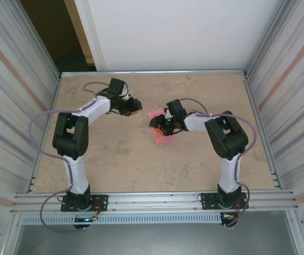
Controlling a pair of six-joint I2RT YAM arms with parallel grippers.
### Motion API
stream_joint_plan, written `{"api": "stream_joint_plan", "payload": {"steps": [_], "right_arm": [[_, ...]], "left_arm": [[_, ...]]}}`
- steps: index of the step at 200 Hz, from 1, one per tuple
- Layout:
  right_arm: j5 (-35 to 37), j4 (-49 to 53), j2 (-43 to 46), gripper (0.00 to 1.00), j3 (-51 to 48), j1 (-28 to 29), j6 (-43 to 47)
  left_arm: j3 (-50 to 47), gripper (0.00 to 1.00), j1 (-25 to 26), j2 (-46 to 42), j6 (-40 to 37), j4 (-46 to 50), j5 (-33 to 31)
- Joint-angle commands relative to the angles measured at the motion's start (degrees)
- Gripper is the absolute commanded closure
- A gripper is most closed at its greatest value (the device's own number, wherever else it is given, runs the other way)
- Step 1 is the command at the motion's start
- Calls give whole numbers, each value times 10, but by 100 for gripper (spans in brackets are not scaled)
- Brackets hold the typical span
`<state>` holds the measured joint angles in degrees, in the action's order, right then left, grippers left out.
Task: Fold a paper plane with a square sheet of paper (pick it up from the middle)
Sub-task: Fold the triangle a second time at the center of the table.
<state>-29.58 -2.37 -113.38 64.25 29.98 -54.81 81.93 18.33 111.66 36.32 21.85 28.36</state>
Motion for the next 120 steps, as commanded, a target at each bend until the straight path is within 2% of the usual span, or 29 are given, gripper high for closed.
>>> {"api": "stream_joint_plan", "payload": {"steps": [1, 25, 63, 120], "right_arm": [[30, 30, -2, 43, -18, -5, 20], [29, 26, 3, 43, -24, -6, 32], [22, 10, 3, 50, -42, -9, 41], [19, -2, -1, 57, -58, -11, 54]], "left_arm": [[-44, 63, -1, -30, 16, -13, -7], [-86, 60, 0, -49, 36, -47, 15], [-147, 59, 1, -75, 69, -97, 41], [-170, 59, 17, -79, 78, -109, 50]]}}
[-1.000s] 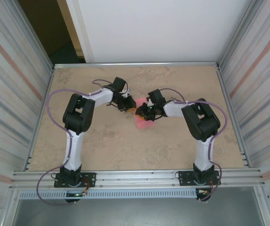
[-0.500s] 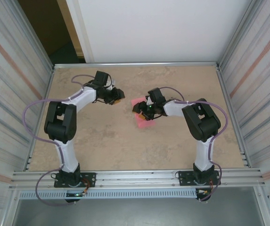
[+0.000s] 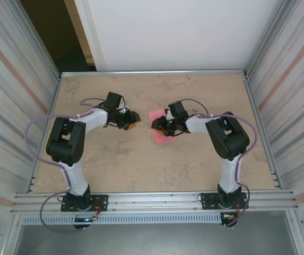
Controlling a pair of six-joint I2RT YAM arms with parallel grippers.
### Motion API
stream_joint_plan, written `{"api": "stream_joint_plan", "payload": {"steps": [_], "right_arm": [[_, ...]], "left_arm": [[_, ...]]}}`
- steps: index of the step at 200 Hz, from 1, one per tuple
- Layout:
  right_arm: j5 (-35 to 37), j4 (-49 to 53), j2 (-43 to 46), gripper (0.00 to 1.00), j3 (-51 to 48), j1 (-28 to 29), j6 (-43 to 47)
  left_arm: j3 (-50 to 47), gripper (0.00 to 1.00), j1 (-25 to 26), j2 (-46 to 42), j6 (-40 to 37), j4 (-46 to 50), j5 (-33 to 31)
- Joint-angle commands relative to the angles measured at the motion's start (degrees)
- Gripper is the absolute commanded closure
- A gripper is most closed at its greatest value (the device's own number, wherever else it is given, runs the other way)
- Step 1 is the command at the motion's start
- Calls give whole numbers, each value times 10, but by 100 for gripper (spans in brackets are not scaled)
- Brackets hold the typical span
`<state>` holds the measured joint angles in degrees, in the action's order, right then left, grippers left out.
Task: Fold a paper plane with a square sheet of paper (pick it up from the middle)
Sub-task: Fold the triangle a second time at the center of the table.
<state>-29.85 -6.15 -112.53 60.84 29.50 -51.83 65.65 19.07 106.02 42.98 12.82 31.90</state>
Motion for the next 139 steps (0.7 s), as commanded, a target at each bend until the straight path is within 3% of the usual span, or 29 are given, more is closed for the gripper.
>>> {"api": "stream_joint_plan", "payload": {"steps": [1, 60, 97, 139], "right_arm": [[22, 36, -9, 58, -23, -6, 24], [17, 22, -12, 59, -36, -9, 33], [16, 27, -16, 70, -36, -12, 40], [16, 29, -22, 73, -38, -14, 42]], "left_arm": [[-8, 59, 10, -22, 12, -19, 15], [-5, 64, 32, -10, 18, -37, 32], [2, 72, 49, 2, 21, -50, 41], [16, 77, 68, 23, 26, -58, 49]]}}
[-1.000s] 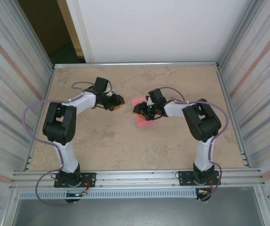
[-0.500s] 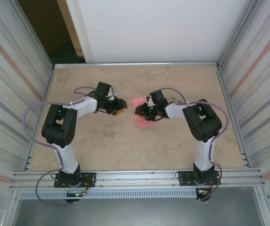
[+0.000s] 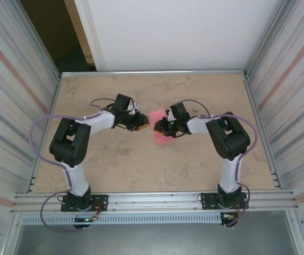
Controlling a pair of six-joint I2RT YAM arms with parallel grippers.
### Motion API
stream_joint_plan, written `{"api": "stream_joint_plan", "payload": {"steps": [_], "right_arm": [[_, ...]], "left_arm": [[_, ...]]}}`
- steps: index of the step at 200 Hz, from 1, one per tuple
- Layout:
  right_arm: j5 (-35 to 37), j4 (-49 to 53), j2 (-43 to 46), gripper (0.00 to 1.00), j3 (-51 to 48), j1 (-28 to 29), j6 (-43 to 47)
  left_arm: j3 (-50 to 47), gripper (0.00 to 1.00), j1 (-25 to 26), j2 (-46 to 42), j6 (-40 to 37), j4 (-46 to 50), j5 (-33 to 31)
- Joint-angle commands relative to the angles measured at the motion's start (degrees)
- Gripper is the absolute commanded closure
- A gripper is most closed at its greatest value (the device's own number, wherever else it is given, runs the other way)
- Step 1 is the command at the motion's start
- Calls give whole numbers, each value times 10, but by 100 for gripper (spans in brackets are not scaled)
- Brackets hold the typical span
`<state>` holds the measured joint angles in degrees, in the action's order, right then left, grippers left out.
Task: Fold a paper plane with a square sheet of paper (pick it up from the middle)
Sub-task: Fold the triangle a second time at the center of the table.
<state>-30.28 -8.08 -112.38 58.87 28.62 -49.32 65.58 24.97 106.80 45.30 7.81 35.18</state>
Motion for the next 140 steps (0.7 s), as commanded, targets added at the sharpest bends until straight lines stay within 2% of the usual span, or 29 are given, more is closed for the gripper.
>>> {"api": "stream_joint_plan", "payload": {"steps": [1, 75, 140], "right_arm": [[20, 48, -23, 73, -19, -6, 17], [20, 60, -33, 82, -13, -7, 19], [22, 82, -42, 98, 0, -7, 22]], "left_arm": [[17, 77, 9, 15, 4, -8, 16], [31, 80, 20, 36, 0, -6, 15], [66, 84, 33, 61, -21, 21, 5]]}}
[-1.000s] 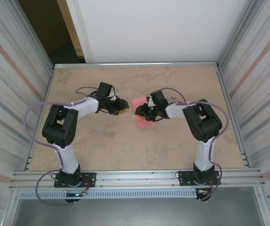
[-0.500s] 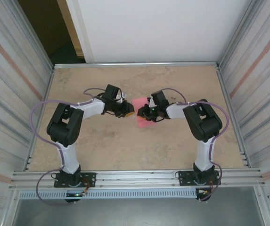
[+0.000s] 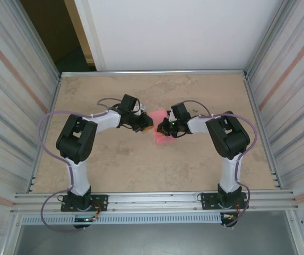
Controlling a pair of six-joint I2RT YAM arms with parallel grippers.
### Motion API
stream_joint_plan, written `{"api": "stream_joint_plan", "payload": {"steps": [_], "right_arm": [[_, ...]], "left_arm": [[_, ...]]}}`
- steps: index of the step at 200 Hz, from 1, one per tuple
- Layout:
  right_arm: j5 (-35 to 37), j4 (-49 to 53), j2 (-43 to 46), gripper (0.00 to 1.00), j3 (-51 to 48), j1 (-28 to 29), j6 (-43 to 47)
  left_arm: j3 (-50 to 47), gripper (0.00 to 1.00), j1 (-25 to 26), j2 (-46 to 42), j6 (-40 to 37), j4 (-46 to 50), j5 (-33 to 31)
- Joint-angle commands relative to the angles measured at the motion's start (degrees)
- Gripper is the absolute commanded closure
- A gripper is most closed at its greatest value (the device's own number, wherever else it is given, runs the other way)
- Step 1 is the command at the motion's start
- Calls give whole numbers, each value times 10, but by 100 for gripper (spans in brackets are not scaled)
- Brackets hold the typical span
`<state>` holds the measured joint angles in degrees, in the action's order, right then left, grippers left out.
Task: Fold a paper plane with a square sheet of paper (pick it up from the middle)
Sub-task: Fold the triangle a second time at the center of the table.
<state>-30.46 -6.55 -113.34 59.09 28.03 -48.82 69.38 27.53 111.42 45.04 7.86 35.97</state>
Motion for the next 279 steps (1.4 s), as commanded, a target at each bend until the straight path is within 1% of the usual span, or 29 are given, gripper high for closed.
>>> {"api": "stream_joint_plan", "payload": {"steps": [1, 9, 30, 72, 120, 215, 219, 239, 279], "right_arm": [[24, 67, -32, 98, -2, -1, 16], [25, 70, -33, 100, 0, -1, 17], [26, 77, -36, 100, 2, -1, 17], [26, 81, -38, 100, 5, -1, 15], [24, 81, -40, 100, 7, -1, 12], [25, 83, -38, 100, 8, 0, 9], [24, 83, -38, 100, 8, 0, 8], [23, 83, -36, 100, 9, 0, 7], [10, 80, -22, 100, 12, -1, 2]], "left_arm": [[28, 84, 7, 16, -19, 21, -3], [34, 85, 9, 20, -21, 24, -4], [51, 87, 15, 32, -27, 37, -11], [82, 92, 26, 51, -48, 87, -50], [94, 96, 28, 69, -51, 102, -60], [110, 97, 30, 83, -65, 138, -96], [110, 96, 30, 98, -65, 138, -97], [111, 97, 31, 106, -65, 139, -95], [116, 97, 31, 110, -74, 163, -116]]}}
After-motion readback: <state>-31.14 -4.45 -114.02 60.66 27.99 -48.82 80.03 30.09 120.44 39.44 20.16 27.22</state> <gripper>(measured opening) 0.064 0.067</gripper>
